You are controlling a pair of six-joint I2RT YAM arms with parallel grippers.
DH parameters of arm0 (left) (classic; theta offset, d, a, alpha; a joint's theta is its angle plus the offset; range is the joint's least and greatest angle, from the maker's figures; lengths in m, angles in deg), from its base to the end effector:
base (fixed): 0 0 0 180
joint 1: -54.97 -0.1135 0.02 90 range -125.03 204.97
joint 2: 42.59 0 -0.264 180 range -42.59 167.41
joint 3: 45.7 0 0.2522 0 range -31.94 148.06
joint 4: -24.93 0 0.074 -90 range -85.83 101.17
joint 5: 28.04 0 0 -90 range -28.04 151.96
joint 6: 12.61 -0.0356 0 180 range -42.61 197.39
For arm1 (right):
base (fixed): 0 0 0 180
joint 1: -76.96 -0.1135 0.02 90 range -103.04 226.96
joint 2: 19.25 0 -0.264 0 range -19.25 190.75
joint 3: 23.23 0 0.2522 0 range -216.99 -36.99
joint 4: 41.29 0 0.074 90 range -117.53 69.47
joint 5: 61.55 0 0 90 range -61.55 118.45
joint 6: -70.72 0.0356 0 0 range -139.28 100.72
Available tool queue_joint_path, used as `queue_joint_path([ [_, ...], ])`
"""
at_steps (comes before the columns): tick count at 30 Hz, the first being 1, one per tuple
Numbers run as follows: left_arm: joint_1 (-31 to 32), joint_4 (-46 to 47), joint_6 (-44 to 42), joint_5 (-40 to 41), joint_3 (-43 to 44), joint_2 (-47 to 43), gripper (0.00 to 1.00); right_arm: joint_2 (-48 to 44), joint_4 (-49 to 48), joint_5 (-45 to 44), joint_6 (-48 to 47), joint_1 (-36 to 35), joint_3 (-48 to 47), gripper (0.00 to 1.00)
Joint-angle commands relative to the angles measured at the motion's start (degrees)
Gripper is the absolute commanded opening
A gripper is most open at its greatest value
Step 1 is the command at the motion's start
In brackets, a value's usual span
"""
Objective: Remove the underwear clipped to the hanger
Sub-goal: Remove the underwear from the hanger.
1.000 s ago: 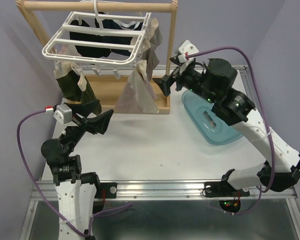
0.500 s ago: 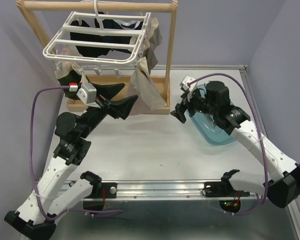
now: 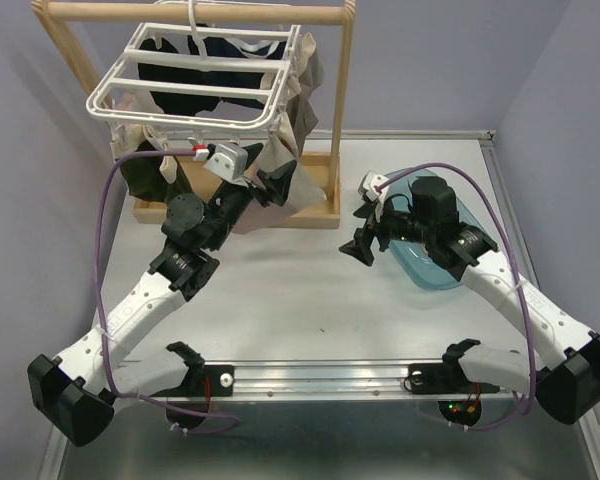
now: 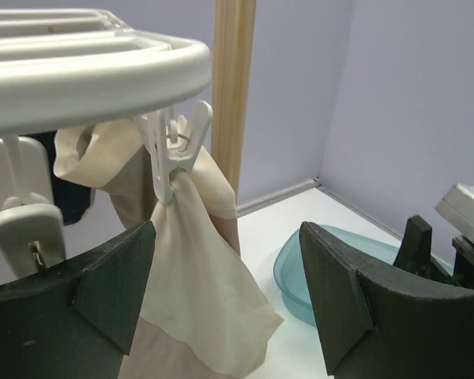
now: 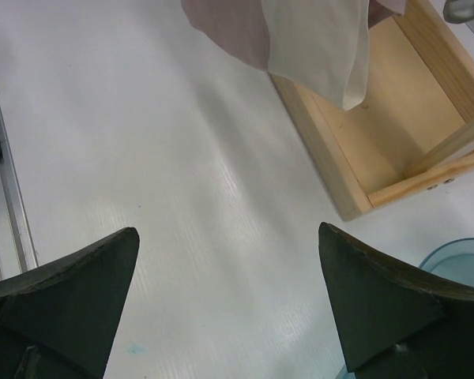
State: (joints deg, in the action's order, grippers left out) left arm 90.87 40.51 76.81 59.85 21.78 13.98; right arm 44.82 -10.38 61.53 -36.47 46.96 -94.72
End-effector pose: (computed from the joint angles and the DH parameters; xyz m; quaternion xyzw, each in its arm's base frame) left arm 0.1777 -0.1302 0.4304 0.1796 0.4949 -0.2671 0.8072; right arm 0.2067 0.1418 0.3421 -0.4639 0.6721 0.2952 0.4958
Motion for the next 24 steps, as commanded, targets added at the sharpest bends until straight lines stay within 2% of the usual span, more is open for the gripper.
queue_joint_path([
  [1, 1.89, 11.08, -3.46, 8.96, 0.7, -1.21, 0.84, -1.32, -3.7, 2.34, 0.49, 0.38, 1.4, 1.0],
  [8, 3.65, 18.63, -6.1, 13.88, -1.42, 0.02, 0.82, -1.67, -4.05, 2.69, 0.67, 0.38, 1.84, 1.0],
  [24, 6.81, 26.11, -10.75, 20.47, 0.51, 6.78, 0.81, -2.2, -4.31, 3.04, 0.84, 0.38, 2.1, 1.0],
])
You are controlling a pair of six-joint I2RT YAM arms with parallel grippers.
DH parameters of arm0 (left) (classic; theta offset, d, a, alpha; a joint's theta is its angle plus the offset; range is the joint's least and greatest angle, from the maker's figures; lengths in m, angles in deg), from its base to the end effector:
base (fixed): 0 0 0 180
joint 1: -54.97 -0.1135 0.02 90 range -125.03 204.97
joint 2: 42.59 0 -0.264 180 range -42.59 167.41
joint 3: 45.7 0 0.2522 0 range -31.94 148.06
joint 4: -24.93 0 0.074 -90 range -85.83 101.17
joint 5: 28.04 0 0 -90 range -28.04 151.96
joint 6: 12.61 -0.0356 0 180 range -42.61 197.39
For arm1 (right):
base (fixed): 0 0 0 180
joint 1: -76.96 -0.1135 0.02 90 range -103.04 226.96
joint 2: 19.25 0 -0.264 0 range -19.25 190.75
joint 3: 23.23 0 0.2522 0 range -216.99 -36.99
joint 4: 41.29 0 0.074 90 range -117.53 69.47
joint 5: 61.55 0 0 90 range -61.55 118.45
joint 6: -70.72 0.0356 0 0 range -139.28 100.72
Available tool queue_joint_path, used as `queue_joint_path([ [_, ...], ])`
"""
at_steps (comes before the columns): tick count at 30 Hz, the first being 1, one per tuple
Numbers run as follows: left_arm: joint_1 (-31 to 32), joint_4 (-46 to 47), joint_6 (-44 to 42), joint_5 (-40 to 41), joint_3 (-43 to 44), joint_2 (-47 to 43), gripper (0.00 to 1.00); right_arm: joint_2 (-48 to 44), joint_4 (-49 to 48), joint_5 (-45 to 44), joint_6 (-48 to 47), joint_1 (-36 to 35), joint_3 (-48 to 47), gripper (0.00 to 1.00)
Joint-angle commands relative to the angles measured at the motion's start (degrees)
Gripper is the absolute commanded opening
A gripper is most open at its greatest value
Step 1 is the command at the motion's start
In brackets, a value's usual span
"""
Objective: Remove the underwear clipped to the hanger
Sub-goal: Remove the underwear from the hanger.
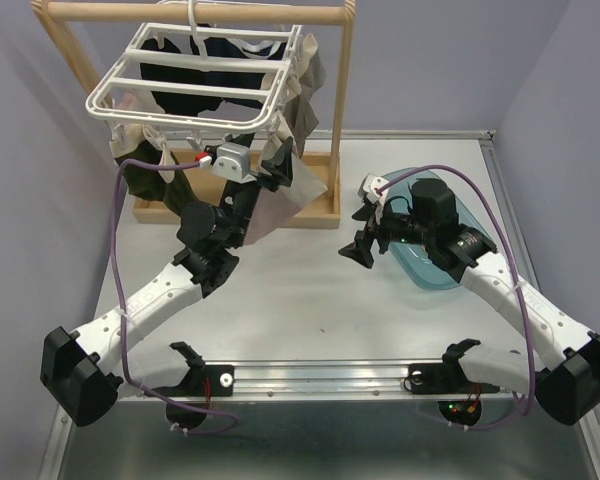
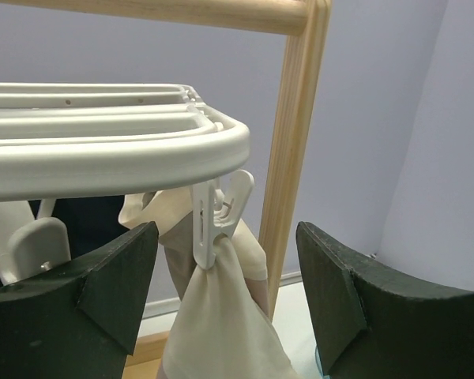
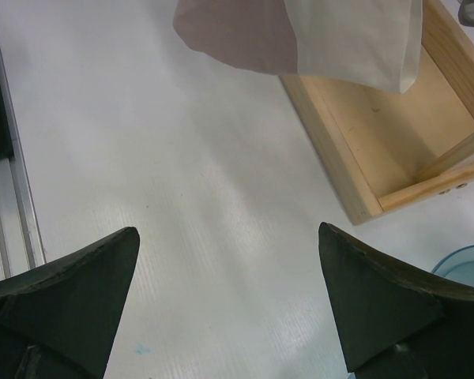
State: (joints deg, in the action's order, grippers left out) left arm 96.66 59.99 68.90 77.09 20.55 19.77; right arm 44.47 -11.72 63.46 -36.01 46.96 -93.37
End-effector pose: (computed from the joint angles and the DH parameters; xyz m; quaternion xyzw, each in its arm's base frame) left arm 0.1805 -0.1483 0.4326 0.0735 0.4372 -0.2012 0.8735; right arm 0.2051 0.1420 0.3379 -0.4678 0.6650 0.3101 0.4928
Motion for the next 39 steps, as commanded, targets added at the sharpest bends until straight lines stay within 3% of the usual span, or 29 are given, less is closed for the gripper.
queue_joint_path([
  [1, 1.2, 6.99, -3.02, 3.76, 1.91, 1.35, 0.81, -1.94, -2.98, 1.12, 0.38, 0.38, 0.83, 1.0],
  [12, 1.9, 12.88, -6.45, 7.36, 2.97, 4.6, 0.78, -2.64, -2.98, 1.65, 0.47, 0.29, 0.92, 1.0],
  [31, 1.9, 13.23, -10.23, 8.42, 7.36, 6.63, 0.66, -2.82, -2.98, 1.91, 0.56, 0.29, 1.01, 1.0],
  [34, 1.9, 12.88, -10.41, 8.16, 7.63, 6.8, 0.59, -2.82, -2.98, 1.91, 0.56, 0.38, 1.01, 1.0],
  [39, 1.9, 12.18, -10.4, 7.63, 7.72, 6.54, 0.32, -2.9, -2.98, 1.91, 0.47, 0.38, 1.1, 1.0],
])
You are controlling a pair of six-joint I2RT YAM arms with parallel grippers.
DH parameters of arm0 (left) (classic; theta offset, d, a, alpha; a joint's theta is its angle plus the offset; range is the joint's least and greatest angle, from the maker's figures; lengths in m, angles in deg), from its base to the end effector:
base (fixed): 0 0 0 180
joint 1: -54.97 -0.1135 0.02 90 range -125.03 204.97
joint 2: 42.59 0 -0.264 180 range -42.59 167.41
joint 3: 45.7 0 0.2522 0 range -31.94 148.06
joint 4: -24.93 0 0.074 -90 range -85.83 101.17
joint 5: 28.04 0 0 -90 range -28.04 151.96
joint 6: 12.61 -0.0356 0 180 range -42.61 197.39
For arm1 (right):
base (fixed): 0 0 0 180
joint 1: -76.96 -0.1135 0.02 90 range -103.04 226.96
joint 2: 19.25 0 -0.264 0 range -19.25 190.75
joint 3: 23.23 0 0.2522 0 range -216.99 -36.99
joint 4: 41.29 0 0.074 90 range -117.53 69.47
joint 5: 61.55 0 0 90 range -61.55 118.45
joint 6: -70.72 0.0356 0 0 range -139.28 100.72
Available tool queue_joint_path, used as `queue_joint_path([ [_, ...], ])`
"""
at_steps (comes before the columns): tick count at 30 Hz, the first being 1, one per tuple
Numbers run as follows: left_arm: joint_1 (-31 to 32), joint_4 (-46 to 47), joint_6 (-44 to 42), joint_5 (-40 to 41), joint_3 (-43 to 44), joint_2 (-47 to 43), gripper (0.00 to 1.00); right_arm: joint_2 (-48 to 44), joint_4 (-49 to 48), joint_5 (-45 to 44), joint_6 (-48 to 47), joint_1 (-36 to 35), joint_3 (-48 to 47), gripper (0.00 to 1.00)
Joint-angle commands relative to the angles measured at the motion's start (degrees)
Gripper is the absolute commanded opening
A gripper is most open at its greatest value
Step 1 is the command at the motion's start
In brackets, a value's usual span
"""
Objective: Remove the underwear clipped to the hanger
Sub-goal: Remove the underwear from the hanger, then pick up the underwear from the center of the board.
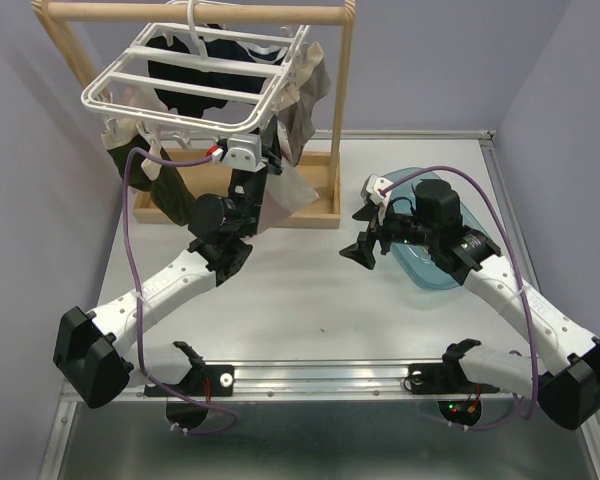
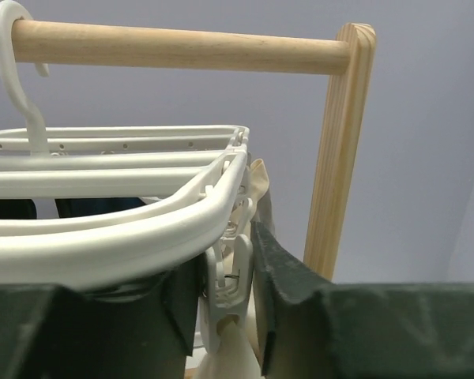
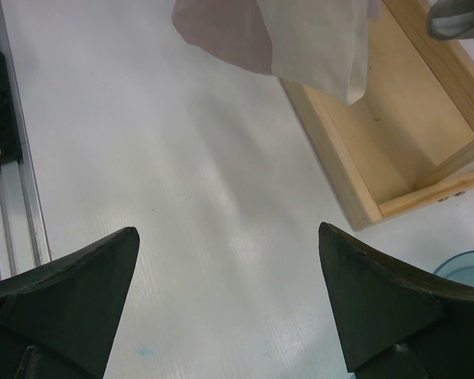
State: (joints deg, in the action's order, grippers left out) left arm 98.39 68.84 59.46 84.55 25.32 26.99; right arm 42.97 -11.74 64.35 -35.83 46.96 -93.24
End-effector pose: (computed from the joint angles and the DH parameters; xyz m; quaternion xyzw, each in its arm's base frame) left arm 0.1947 -0.1654 0.4433 0.0342 0.4128 -0.1276 0.9012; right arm 0.1994 0.1392 0.3431 -0.4700 0.6552 0.3159 0.5001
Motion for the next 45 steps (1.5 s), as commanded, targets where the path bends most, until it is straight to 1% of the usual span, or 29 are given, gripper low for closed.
queue_joint_path([
  [1, 0.17, 3.33, -0.96, 0.09, 2.95, -0.76, 0.28, -1.4, -2.96, 1.01, 0.3, 0.38, 0.88, 1.0],
  [2, 0.17, 3.15, -0.88, 0.0, 2.86, -0.85, 0.21, -1.48, -2.96, 1.01, 0.3, 0.29, 0.96, 1.0],
  [6, 0.18, 2.89, -0.61, -0.61, 2.25, -2.08, 0.18, -1.48, -2.96, 0.93, 0.21, 0.29, 0.97, 1.0],
  [7, 0.17, 2.8, -0.61, -0.62, 2.07, -2.34, 0.18, -1.48, -2.96, 0.93, 0.21, 0.38, 0.97, 1.0],
  [8, 0.26, 2.54, -0.52, -1.05, 1.98, -2.61, 0.21, -1.48, -2.96, 0.93, 0.12, 0.38, 1.05, 1.0],
  [9, 0.18, 1.23, 0.17, -1.14, 2.07, -3.3, 0.27, -1.4, -2.96, 1.01, 0.03, 0.38, 1.05, 1.0],
  [10, 0.26, 0.52, 0.61, -1.06, 2.07, -3.57, 0.36, -1.31, -2.96, 1.01, -0.05, 0.38, 1.05, 1.0],
  [11, 0.26, -0.36, 1.14, -0.97, 1.81, -3.84, 0.53, -1.22, -2.87, 1.01, -0.14, 0.38, 1.23, 1.0],
  [12, 0.26, -0.89, 2.02, -0.88, 1.46, -4.97, 0.59, -1.22, -2.87, 1.1, -0.58, 0.38, 1.23, 1.0],
  [13, 0.18, -1.33, 2.55, -0.88, 1.11, -5.59, 0.68, -1.05, -2.87, 1.19, -0.67, 0.38, 1.32, 1.0],
  [17, 0.17, -4.84, 4.83, -1.32, -0.91, -8.93, 0.78, -0.61, -2.7, 2.42, -1.72, 0.38, 1.58, 1.0],
  [19, 0.17, -7.91, 6.06, -1.93, -1.27, -10.95, 0.8, -0.6, -2.61, 3.29, -2.95, 0.38, 2.02, 1.0],
  [24, 0.17, -16.52, 10.98, -6.32, -1.18, -14.56, 0.86, -0.6, -1.47, 5.32, -7.08, 0.29, 3.16, 1.0],
  [26, 0.17, -22.31, 12.56, -7.91, -1.53, -16.83, 0.87, -0.69, -1.03, 6.98, -10.23, 0.38, 4.04, 1.0],
  [35, 0.17, -33.14, 15.21, -11.25, -6.18, -23.61, 0.89, 0.97, 0.29, 12.35, -15.7, 0.29, 6.68, 1.0],
  [43, 0.17, -42.45, 16.88, -12.31, -8.3, -30.55, 0.89, 5.45, 0.73, 14.11, -19.12, 0.03, 6.86, 1.0],
  [45, 0.17, -44.83, 16.97, -12.48, -8.12, -32.13, 0.89, 7.12, 0.56, 13.33, -19.57, -1.63, 6.16, 1.0],
])
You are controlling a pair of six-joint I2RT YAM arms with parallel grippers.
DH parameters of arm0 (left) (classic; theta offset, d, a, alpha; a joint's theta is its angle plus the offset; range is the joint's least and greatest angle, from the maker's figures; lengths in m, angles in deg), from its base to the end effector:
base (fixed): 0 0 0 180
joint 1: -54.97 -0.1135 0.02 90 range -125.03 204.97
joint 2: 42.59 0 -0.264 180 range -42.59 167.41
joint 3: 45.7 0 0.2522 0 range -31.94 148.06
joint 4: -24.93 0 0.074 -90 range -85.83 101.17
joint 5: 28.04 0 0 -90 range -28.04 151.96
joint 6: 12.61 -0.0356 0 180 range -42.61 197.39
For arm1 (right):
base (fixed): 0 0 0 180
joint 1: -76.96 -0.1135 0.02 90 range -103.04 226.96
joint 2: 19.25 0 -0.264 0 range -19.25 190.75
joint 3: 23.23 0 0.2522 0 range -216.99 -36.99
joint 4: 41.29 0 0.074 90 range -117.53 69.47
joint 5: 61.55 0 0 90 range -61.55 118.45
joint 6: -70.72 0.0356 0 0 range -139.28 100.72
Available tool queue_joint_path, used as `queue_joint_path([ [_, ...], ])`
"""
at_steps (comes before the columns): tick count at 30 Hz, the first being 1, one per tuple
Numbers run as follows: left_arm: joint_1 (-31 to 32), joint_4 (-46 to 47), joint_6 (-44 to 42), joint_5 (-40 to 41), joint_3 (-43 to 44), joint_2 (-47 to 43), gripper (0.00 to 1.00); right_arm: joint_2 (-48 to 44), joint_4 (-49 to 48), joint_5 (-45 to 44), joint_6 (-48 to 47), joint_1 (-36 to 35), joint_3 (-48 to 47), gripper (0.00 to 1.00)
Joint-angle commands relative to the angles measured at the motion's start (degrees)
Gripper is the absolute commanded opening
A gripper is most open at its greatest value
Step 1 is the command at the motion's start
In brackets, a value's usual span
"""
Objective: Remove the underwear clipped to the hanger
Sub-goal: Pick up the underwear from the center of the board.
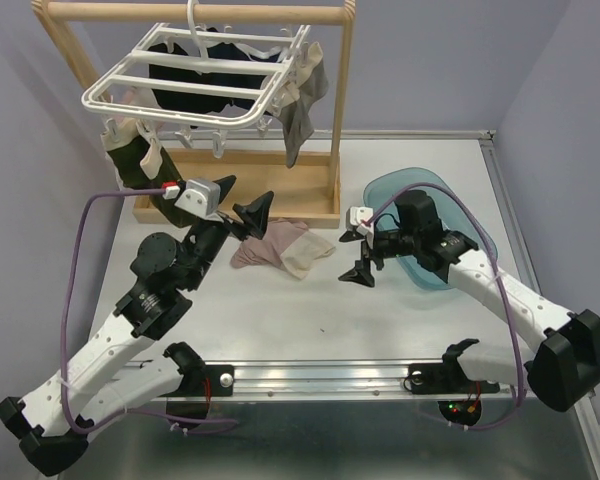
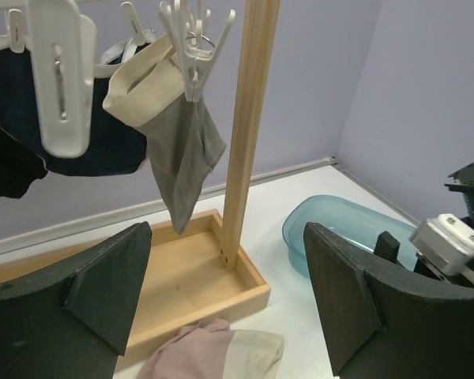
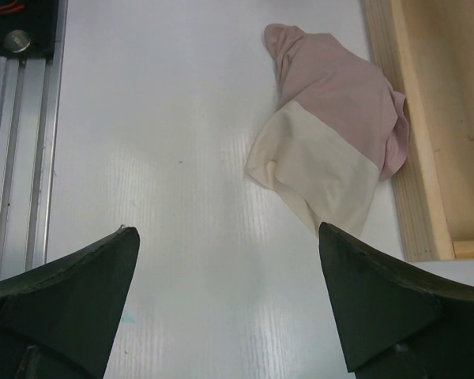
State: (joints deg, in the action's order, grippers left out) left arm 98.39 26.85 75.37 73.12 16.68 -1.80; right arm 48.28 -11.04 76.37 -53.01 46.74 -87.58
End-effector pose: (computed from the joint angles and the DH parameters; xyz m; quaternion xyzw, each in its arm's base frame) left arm 0.1170 -0.1012 0.4222 0.1357 0.5347 -0.2444 0.7975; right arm 0.2050 0.1500 0.2896 -0.5894 0.5807 0.3442 0.4438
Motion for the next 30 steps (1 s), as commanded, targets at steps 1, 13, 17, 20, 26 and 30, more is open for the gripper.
queue_joint_path([
  [1, 0.17, -5.46, 1.05, -0.35, 0.34, -5.01, 0.89, 4.25, -0.14, -1.4, -2.47, -3.69, -0.81, 1.0],
  [13, 0.17, -15.41, 1.76, 10.27, -11.17, -23.64, 0.93, 28.18, -12.7, -34.36, 11.05, -18.2, -15.66, 1.0],
  [17, 0.17, -18.23, 3.86, 11.43, -13.46, -28.13, 0.95, 32.66, -15.96, -40.32, 14.57, -20.84, -18.4, 1.0],
  [20, 0.17, -19.11, 4.31, 11.34, -13.73, -29.98, 0.95, 36.97, -17.63, -43.79, 16.51, -22.16, -21.56, 1.0],
  [26, 0.17, -19.55, 4.31, 11.08, -13.64, -29.73, 0.95, 42.51, -17.55, -49.4, 19.76, -23.31, -23.42, 0.95],
  [30, 0.17, -20.25, 4.39, 10.99, -13.38, -28.93, 0.95, 41.38, -17.02, -51.7, 18.62, -23.31, -21.84, 0.37],
])
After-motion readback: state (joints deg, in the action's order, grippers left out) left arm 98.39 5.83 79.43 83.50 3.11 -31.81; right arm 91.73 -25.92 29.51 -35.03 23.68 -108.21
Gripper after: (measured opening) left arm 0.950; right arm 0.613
